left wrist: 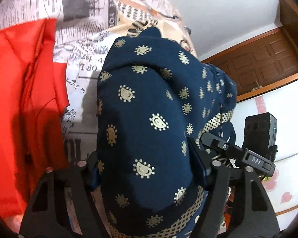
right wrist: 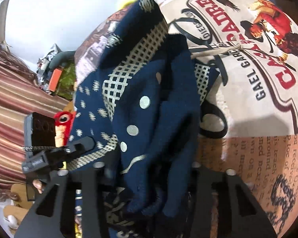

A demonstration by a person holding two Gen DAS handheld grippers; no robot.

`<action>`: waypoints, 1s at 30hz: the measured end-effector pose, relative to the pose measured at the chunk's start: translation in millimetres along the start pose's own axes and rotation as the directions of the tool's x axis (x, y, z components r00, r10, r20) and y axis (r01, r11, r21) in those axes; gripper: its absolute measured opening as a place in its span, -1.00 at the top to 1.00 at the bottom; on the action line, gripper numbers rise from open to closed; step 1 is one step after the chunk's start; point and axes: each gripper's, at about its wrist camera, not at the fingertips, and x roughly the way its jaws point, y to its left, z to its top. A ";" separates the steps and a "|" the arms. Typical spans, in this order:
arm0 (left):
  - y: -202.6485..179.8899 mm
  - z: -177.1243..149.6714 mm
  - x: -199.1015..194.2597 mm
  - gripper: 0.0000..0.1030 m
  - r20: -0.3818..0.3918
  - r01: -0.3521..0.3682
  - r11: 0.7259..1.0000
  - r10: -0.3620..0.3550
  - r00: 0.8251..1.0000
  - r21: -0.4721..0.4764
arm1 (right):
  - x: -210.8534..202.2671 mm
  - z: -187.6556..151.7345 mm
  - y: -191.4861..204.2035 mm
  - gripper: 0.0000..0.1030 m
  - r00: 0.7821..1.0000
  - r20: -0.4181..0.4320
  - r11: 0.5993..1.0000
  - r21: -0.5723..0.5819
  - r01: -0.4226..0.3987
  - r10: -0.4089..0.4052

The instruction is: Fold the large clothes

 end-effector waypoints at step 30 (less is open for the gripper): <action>103.6 -4.5 -223.5 -0.31 0.318 -0.123 0.989 0.144 0.937 -0.085 | 108.4 9.2 203.0 0.46 0.995 -0.048 0.949 -0.300 -0.093 0.083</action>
